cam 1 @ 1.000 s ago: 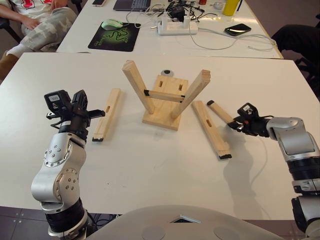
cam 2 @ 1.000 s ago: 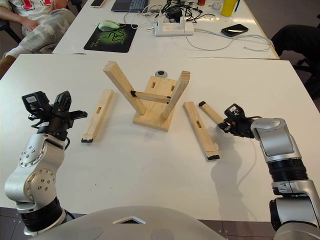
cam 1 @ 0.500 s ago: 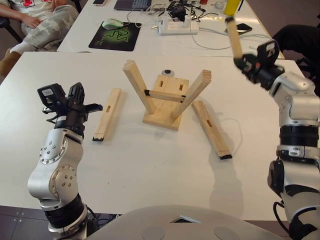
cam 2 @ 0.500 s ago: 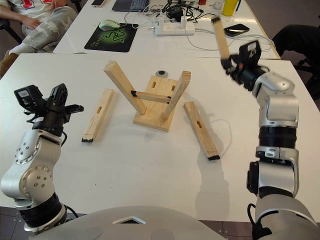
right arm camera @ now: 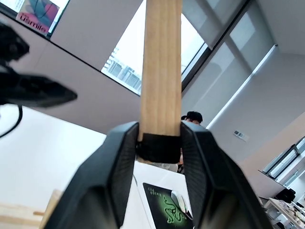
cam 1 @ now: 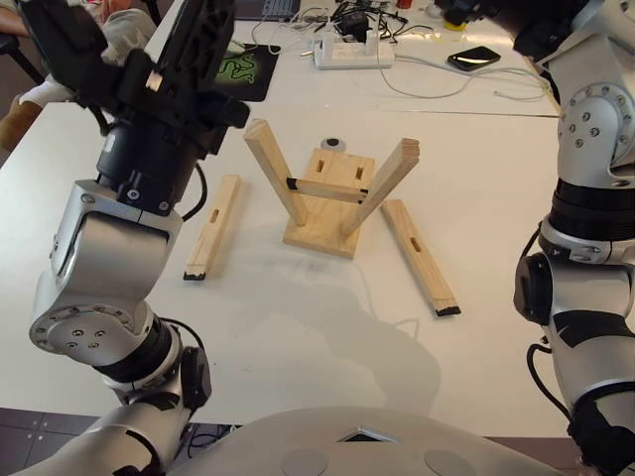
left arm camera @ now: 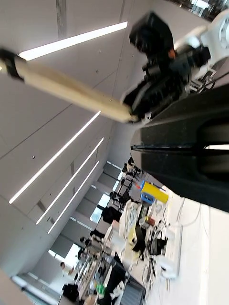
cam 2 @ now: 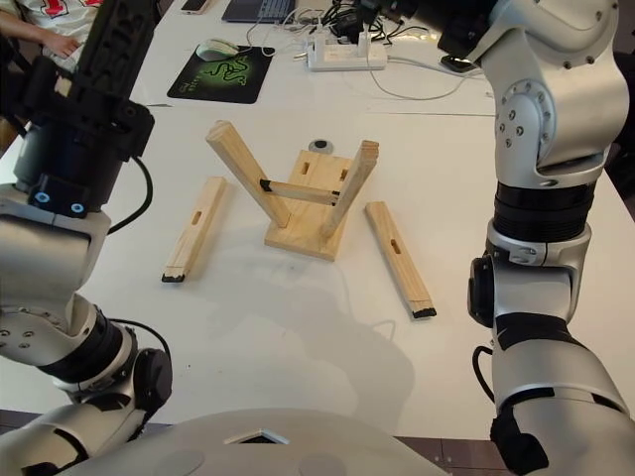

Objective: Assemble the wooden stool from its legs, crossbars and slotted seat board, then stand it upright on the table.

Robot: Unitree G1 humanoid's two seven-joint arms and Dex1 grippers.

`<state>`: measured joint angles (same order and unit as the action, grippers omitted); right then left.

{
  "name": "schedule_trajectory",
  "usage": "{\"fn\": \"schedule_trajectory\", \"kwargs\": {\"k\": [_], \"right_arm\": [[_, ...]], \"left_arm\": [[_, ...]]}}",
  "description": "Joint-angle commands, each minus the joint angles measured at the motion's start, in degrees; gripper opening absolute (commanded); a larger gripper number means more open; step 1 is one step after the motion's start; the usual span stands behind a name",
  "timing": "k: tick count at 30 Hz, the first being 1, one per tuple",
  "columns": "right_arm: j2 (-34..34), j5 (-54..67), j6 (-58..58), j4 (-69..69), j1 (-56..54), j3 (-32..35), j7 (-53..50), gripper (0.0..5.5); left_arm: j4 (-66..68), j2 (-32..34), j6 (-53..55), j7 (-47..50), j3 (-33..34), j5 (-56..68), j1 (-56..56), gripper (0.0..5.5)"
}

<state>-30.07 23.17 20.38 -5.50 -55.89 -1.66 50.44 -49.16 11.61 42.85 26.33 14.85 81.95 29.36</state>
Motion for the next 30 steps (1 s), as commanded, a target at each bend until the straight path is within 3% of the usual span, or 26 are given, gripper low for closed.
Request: {"fn": "schedule_trajectory", "kwargs": {"k": [1, 9, 19, 30], "right_arm": [[-0.5, -2.4, 0.5, -1.3, 2.8, -3.0, 0.3, 1.36], [-0.2, -2.3, 1.9, -2.9, 4.6, -1.9, -1.1, 1.36], [-0.4, -1.4, 2.9, -5.4, 6.9, -1.7, -1.0, 1.36], [-0.3, -0.9, 3.3, -7.1, 8.0, -2.4, 1.1, 1.36]], "left_arm": [[-1.1, 3.2, -2.5, 4.3, -5.0, 5.1, 3.9, 0.62], [0.8, 7.1, -8.2, 6.0, -7.0, 7.8, 0.6, 1.70], [4.6, 11.0, -14.8, 3.5, -3.0, 10.6, -2.7, 3.20], [5.1, 11.9, -19.6, 4.7, -4.3, 13.4, -0.8, 3.05]]}}
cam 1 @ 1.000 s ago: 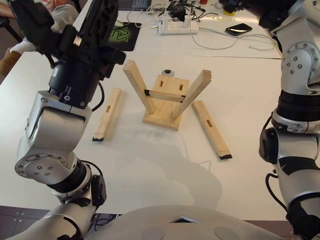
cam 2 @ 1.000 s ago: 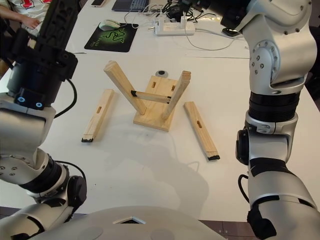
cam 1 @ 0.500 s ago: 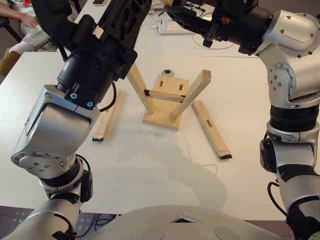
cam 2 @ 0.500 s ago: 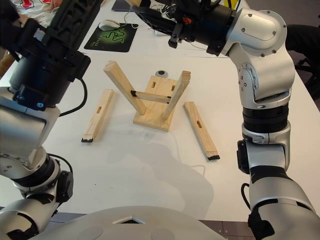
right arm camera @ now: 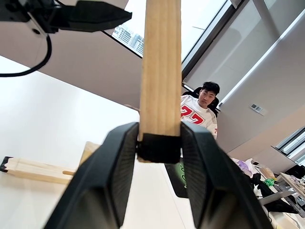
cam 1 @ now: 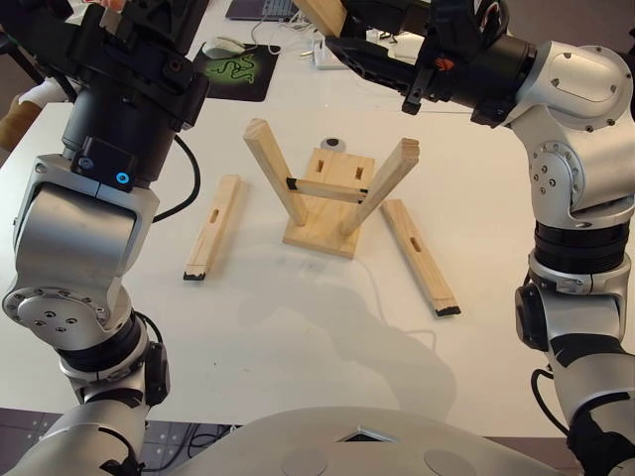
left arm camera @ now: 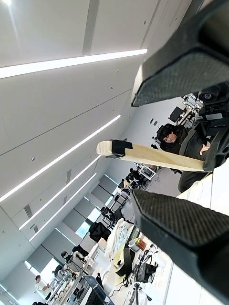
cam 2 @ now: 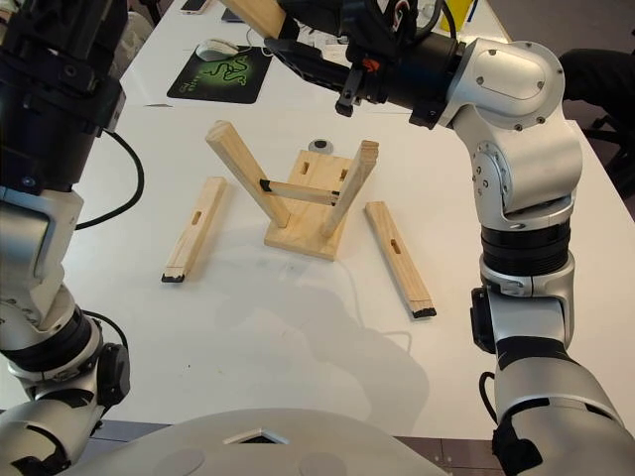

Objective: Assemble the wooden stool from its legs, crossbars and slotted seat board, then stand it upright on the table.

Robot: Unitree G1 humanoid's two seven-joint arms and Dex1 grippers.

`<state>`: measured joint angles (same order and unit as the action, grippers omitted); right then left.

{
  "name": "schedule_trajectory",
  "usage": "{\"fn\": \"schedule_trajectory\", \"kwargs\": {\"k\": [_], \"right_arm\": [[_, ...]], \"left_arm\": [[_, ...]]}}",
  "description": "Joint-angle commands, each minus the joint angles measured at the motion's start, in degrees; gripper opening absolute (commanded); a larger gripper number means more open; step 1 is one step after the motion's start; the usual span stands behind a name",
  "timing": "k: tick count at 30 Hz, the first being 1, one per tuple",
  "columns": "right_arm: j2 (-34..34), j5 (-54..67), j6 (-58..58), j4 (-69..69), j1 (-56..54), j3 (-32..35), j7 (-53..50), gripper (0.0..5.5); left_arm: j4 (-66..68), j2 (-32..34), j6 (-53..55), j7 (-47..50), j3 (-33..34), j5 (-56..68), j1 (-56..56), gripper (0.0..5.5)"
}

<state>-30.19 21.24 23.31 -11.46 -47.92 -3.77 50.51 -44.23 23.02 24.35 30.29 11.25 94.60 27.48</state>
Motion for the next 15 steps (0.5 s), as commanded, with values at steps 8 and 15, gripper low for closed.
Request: {"fn": "schedule_trajectory", "kwargs": {"k": [8, 15], "right_arm": [[0.3, 1.4, -0.2, -2.5, 0.3, -1.1, 2.1, 1.36], [0.2, 1.1, -0.5, -3.1, 0.7, -1.7, 2.4, 1.36]], "left_arm": [[1.2, -0.3, -3.4, 1.4, -2.0, 1.4, 1.6, 1.94], [1.2, -0.2, -4.4, 1.7, -2.5, 1.4, 2.2, 0.98]]}}
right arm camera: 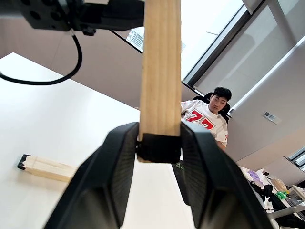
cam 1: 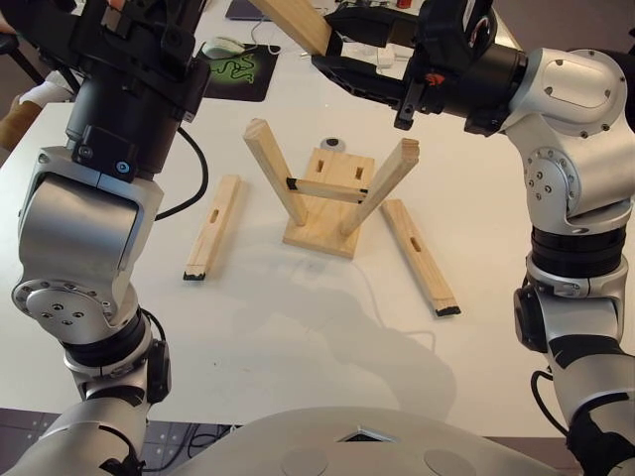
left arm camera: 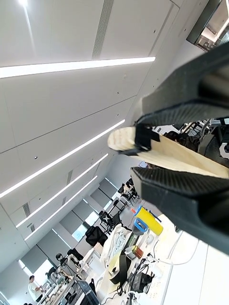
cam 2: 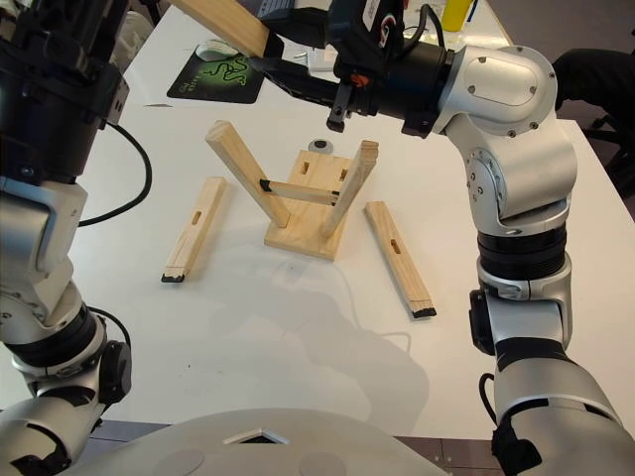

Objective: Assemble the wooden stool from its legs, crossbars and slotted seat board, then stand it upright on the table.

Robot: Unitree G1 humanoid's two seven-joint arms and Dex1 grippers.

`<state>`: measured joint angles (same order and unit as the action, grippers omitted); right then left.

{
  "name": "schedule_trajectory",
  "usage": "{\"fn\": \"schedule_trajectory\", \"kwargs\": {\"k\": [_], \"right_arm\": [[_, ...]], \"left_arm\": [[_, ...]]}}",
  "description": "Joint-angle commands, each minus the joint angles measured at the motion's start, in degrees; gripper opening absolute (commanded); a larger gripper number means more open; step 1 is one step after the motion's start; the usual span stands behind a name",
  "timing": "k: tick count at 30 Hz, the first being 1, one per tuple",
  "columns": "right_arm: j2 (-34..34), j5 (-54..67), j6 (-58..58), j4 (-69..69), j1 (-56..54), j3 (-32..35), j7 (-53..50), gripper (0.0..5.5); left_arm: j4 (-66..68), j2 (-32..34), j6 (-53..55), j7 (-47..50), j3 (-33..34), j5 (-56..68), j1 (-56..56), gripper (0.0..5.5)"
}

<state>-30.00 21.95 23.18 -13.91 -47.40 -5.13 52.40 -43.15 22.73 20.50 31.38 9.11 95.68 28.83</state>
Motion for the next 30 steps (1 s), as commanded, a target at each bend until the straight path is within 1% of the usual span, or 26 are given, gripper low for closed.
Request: {"fn": "schedule_trajectory", "kwargs": {"k": [1, 4, 16, 17, 21, 25, 30], "right_arm": [[0.0, 0.2, -0.4, -0.6, 0.1, -0.3, 0.4, 1.36], [0.1, -0.3, -0.9, -0.3, 0.0, -0.5, 0.1, 1.34], [0.3, 0.1, 0.0, 0.2, -0.3, -0.7, -0.1, 1.34], [0.3, 0.3, 0.4, 0.2, -0.4, -0.6, -0.1, 1.70], [0.6, 0.8, 1.1, 0.6, -0.9, -0.1, -0.4, 2.19], [1.1, 1.4, 1.2, 2.5, -2.1, 1.2, -0.6, 2.23], [0.8, 3.9, 1.1, 5.8, -3.6, 4.4, -0.1, 2.23]], "left_arm": [[0.1, 0.1, -0.7, 0.7, -0.4, 0.3, 0.9, 0.83], [-0.1, 0.0, -1.1, 0.9, -0.5, 0.2, 0.8, 0.64], [0.4, 0.5, -1.9, 1.2, 0.6, -0.1, 0.0, 0.63], [0.6, 0.7, -1.9, 1.2, 0.8, -0.2, 0.0, 0.63], [1.0, 0.9, -1.9, 0.9, 1.2, -0.9, -0.4, 0.50], [1.4, 1.7, -1.8, 0.7, 2.0, -1.5, -1.0, 0.50], [2.4, 4.3, -1.0, -0.3, 4.3, -2.3, -2.4, 0.50]]}}
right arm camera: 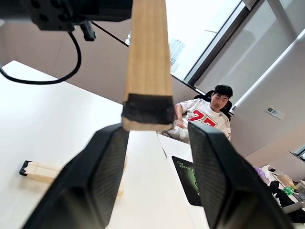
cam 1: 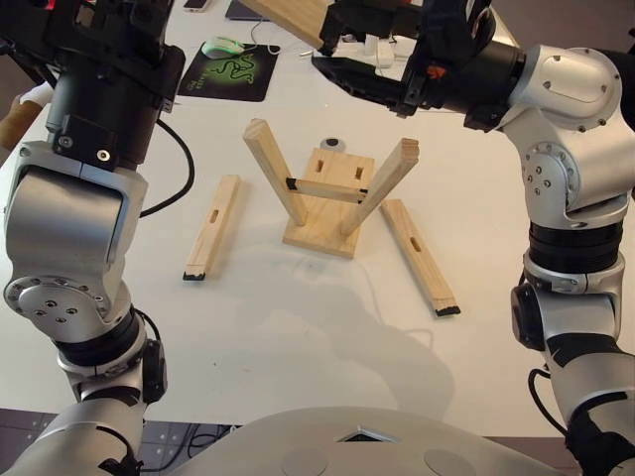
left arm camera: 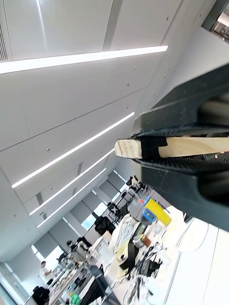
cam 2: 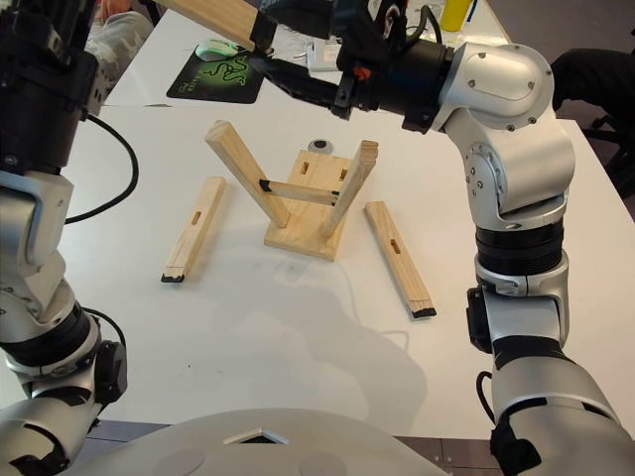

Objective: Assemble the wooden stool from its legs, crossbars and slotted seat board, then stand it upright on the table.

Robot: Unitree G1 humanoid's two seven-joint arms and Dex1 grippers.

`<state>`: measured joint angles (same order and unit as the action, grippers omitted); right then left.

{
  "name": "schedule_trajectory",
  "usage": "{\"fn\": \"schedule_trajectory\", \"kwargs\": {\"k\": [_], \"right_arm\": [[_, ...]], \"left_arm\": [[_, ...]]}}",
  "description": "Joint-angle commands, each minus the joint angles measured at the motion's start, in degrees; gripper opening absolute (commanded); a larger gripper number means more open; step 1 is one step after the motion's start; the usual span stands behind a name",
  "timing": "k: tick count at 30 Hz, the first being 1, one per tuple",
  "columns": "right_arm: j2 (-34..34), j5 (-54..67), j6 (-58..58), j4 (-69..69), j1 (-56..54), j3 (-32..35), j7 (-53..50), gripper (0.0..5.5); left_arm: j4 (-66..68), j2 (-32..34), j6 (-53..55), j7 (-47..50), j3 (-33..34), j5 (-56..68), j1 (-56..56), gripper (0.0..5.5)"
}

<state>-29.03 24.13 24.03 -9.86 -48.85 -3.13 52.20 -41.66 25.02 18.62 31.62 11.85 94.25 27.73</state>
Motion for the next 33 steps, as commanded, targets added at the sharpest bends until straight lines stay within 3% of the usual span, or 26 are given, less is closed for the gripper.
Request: {"fn": "schedule_trajectory", "kwargs": {"k": [1, 4, 7, 11, 14, 19, 24, 33], "right_arm": [[-0.9, 0.3, -0.3, 5.1, -2.6, 3.5, -1.5, 2.23], [-0.5, -4.3, -3.3, 18.6, -4.4, 9.4, -13.3, 2.23], [0.8, -7.3, -6.2, 26.0, -1.2, 16.1, -26.7, 1.77], [4.5, -10.5, -9.0, 21.5, 12.2, 21.8, -39.9, 1.11], [9.6, -9.5, -10.6, 15.1, 21.8, 23.7, -44.2, 0.77], [13.1, -8.8, -10.2, 8.4, 28.5, 22.3, -46.0, 0.00], [17.2, -8.1, -10.0, -1.3, 38.5, 17.4, -44.5, 0.00], [19.6, -9.2, -8.1, -6.9, 44.4, 12.1, -44.9, 0.00]], "left_arm": [[1.6, 3.9, 1.3, -1.1, 3.6, -1.2, -2.4, 0.49], [3.5, 10.3, 4.1, -3.6, 9.0, -3.8, -6.4, 0.49], [5.1, 14.0, 7.3, -6.8, 10.4, -6.4, -10.2, 0.49], [7.4, 17.1, 11.7, -12.8, 7.9, -14.2, -14.4, 0.49], [8.9, 18.3, 13.0, -18.4, 3.6, -24.9, -18.5, 0.49], [12.0, 16.6, 12.1, -24.8, 0.6, -36.2, -21.9, 0.49], [19.0, 15.3, 8.2, -31.7, -3.5, -51.0, -27.6, 0.49], [25.0, 8.3, 5.4, -37.7, -2.7, -59.1, -25.3, 0.49]]}}
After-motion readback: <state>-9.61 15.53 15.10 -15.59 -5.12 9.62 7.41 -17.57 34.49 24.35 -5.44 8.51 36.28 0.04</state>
